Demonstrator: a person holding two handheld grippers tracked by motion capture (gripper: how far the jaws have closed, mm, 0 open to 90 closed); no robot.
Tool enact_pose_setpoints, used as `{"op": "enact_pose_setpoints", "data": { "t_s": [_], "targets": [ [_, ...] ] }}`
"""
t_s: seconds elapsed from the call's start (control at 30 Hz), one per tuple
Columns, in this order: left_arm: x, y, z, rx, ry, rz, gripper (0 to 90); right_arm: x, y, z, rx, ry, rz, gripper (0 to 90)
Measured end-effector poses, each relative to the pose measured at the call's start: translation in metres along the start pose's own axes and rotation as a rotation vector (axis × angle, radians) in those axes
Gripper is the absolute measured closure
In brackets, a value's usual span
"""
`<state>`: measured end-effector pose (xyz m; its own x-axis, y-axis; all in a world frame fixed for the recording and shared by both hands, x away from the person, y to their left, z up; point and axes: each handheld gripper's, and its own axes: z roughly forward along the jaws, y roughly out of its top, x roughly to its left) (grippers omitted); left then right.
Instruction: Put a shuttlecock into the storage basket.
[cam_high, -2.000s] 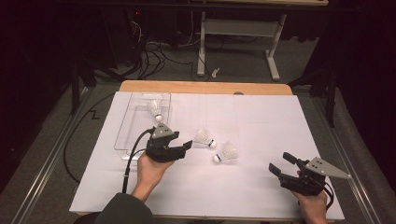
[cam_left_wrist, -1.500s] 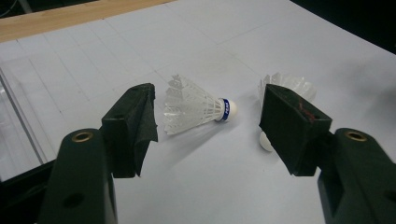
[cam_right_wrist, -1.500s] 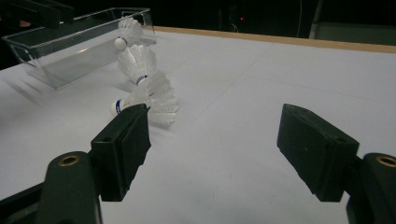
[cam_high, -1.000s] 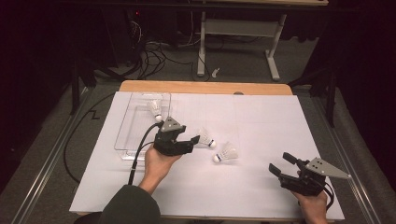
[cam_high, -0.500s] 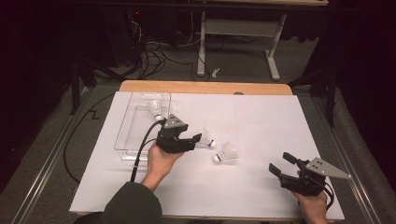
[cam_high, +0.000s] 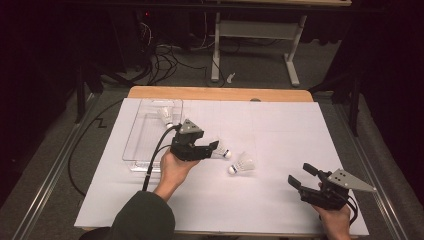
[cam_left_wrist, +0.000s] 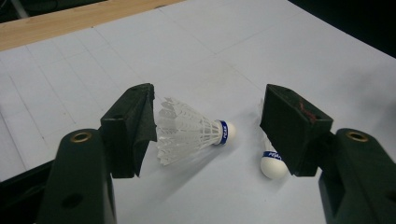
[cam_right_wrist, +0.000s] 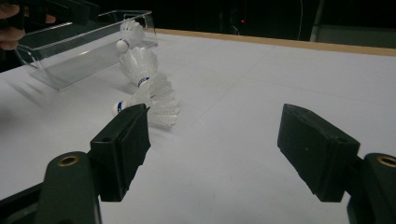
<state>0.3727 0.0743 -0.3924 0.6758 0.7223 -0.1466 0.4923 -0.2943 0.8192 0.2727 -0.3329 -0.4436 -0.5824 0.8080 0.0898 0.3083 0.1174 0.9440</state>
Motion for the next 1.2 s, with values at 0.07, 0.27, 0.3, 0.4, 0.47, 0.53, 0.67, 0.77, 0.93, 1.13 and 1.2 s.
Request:
{"op": "enact_pose_setpoints", "data": {
  "t_s": [0.07, 0.27, 0.3, 0.4, 0.47, 0.53, 0.67, 0.77, 0.93, 1.13, 1.2],
  "targets": [
    [0.001, 0.001, 0.001, 0.008, 0.000, 0.000, 35.7, 0.000, 0.000, 0.000, 0.000, 0.001, 0.000, 25.7],
    [0.001, 0.007, 0.004, 0.028, 0.008, 0.004, 35.7, 0.000, 0.000, 0.000, 0.000, 0.000, 0.001, 25.6],
    [0.001, 0.008, 0.005, 0.036, 0.013, 0.005, 35.8, 0.000, 0.000, 0.000, 0.000, 0.000, 0.001, 25.7],
    [0.001, 0.010, 0.009, 0.054, 0.017, -0.003, 35.8, 0.000, 0.000, 0.000, 0.001, 0.000, 0.002, 25.6],
    [0.001, 0.011, 0.011, 0.071, 0.017, -0.006, 35.9, 0.000, 0.000, 0.000, 0.001, 0.001, 0.001, 25.6],
    [0.001, 0.013, 0.013, 0.086, 0.014, -0.015, 35.9, 0.000, 0.000, 0.000, 0.001, 0.001, 0.001, 25.6],
    [0.001, 0.017, 0.015, 0.103, 0.023, -0.020, 36.0, 0.000, 0.000, 0.000, 0.001, 0.001, 0.002, 25.6],
    [0.003, 0.021, 0.017, 0.111, 0.038, -0.024, 35.9, 0.000, 0.000, 0.000, 0.002, 0.001, 0.001, 25.5],
    [0.007, 0.024, 0.020, 0.145, 0.029, -0.034, 36.0, 0.000, 0.000, 0.000, 0.001, 0.001, 0.001, 25.5],
    [0.007, 0.028, 0.023, 0.183, 0.031, -0.030, 37.8, 0.000, 0.000, 0.000, 0.001, 0.002, 0.001, 25.5],
    [0.006, 0.029, 0.024, 0.199, 0.035, -0.033, 38.6, 0.000, 0.000, 0.000, 0.001, 0.001, 0.000, 25.5]
  ]
}}
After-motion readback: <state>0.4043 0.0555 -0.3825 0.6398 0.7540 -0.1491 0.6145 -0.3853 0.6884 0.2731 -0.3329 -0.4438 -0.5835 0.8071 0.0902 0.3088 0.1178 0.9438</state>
